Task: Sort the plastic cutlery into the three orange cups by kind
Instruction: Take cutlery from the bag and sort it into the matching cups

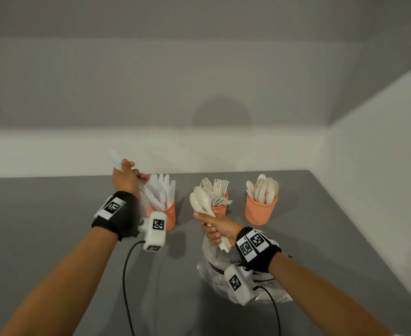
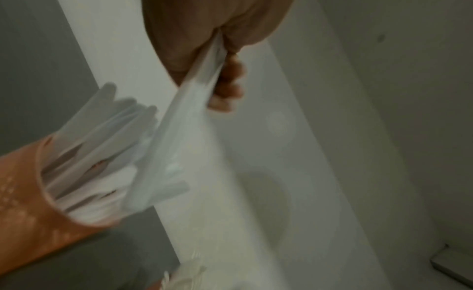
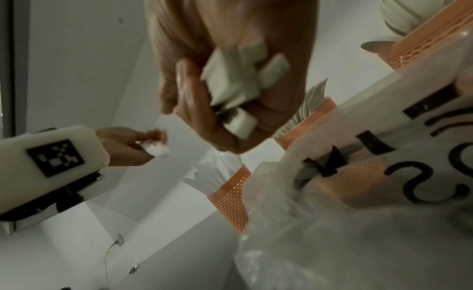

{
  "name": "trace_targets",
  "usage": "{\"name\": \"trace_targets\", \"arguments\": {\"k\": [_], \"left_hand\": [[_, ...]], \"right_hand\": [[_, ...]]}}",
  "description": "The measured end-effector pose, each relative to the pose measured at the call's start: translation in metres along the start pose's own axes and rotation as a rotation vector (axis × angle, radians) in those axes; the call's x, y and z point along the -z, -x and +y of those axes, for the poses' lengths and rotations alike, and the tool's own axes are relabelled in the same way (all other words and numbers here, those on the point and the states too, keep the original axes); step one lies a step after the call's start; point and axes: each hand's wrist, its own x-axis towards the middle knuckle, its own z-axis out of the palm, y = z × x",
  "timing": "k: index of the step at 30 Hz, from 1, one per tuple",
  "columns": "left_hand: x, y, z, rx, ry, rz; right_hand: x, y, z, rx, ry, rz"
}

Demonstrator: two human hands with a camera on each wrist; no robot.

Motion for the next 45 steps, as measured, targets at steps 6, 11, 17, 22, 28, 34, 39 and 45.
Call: {"name": "trace_targets", "arguments": {"k": [6, 11, 17, 22, 28, 34, 39, 45], "left_hand": [[-0.006, -0.007, 0.016, -0.217, -0.114, 0.041], [-0.012, -0.013, -0.006, -0.284, -0.257, -0.035], [0.0, -0.017, -0.051, -0.284, -0.495, -0.206], [0.003, -0.021, -0.064, -0.414, -0.682, -0.288], [0.005, -0.019, -0.068, -0.661, -1.054, -0.414], [-0.008, 0.016, -0.049, -0.73, -0.769, -0.369], [-0.029, 0.067, -0.045, -0.005, -0.425, -0.645], [-0.031, 0.088, -0.05, 0.187, -0.291, -0.737]], "right_hand": [[0.0, -0.007, -0.002, -0.007, -0.03, 0.085], [0.0, -0.01, -0.005, -0.018, -0.019, 0.087], [0.004, -0.015, -0.006, -0.018, -0.021, 0.09], [0.005, -0.018, -0.005, -0.022, -0.005, 0.099], [-0.001, -0.017, -0.009, -0.054, -0.036, 0.076], [0.007, -0.021, -0.008, -0.054, -0.207, -0.018], [0.0, -0.019, -0.012, -0.048, -0.181, -0.125], [-0.013, -0.006, -0.019, -0.091, -0.046, -0.171]]}}
